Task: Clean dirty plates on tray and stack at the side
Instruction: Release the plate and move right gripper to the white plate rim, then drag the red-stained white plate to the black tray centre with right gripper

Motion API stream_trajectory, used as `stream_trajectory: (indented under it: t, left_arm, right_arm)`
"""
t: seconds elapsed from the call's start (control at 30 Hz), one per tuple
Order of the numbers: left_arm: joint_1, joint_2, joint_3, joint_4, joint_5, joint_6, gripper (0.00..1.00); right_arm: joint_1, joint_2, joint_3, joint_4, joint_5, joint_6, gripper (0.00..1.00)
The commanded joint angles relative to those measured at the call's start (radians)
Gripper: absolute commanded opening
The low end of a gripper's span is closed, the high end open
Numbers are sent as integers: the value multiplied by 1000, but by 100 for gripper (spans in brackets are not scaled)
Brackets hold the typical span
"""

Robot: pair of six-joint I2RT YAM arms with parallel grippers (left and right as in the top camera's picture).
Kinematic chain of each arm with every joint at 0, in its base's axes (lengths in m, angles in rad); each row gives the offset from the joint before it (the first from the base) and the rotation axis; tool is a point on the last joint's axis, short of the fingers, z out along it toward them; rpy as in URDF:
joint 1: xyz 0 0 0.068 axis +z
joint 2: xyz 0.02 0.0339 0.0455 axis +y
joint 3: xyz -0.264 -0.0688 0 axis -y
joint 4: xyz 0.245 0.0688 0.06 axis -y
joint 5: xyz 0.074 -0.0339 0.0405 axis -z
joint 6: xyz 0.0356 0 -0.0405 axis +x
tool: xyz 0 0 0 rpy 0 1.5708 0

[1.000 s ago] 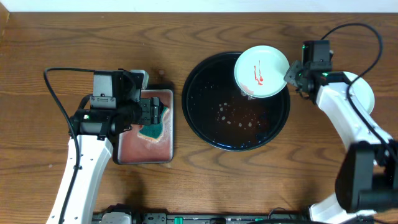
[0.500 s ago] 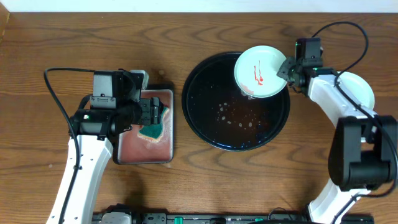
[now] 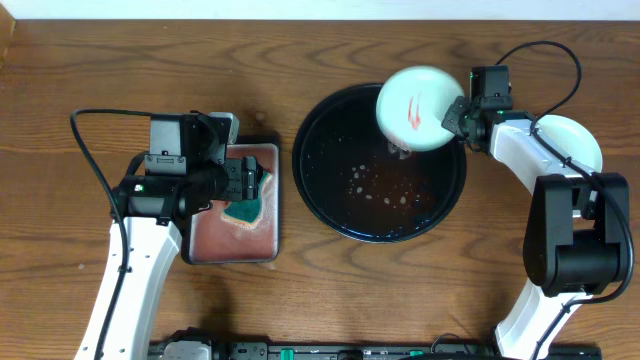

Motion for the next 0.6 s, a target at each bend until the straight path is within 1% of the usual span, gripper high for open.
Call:
stream_trajectory:
  t: [0.0, 0.1, 0.2, 0.33, 0.37, 0.5, 0.57]
  left_arm:
    - [-3, -4, -6, -3, 12, 10, 79]
    - [-3, -4, -6, -3, 12, 10, 79]
    - [-3, -4, -6, -3, 12, 10, 79]
    - [-2, -4, -6, -2, 12, 10, 79]
    - [-2, -4, -6, -2, 12, 10, 79]
    - [-2, -4, -6, -2, 12, 10, 79]
    - [-2, -4, -6, -3, 12, 10, 79]
  right_arm:
    - [-7, 5, 16, 0, -42, -1, 1]
    - [-7, -1, 22, -10, -100, 0, 1]
    - [0, -24, 44, -68, -117, 0, 1]
    - [27, -96, 60, -171, -131, -5, 1]
    - [42, -126, 60, -212, -166, -14, 1]
    - [74, -150, 60, -294, -267, -31, 1]
    - [92, -147, 60, -348, -280, -31, 1]
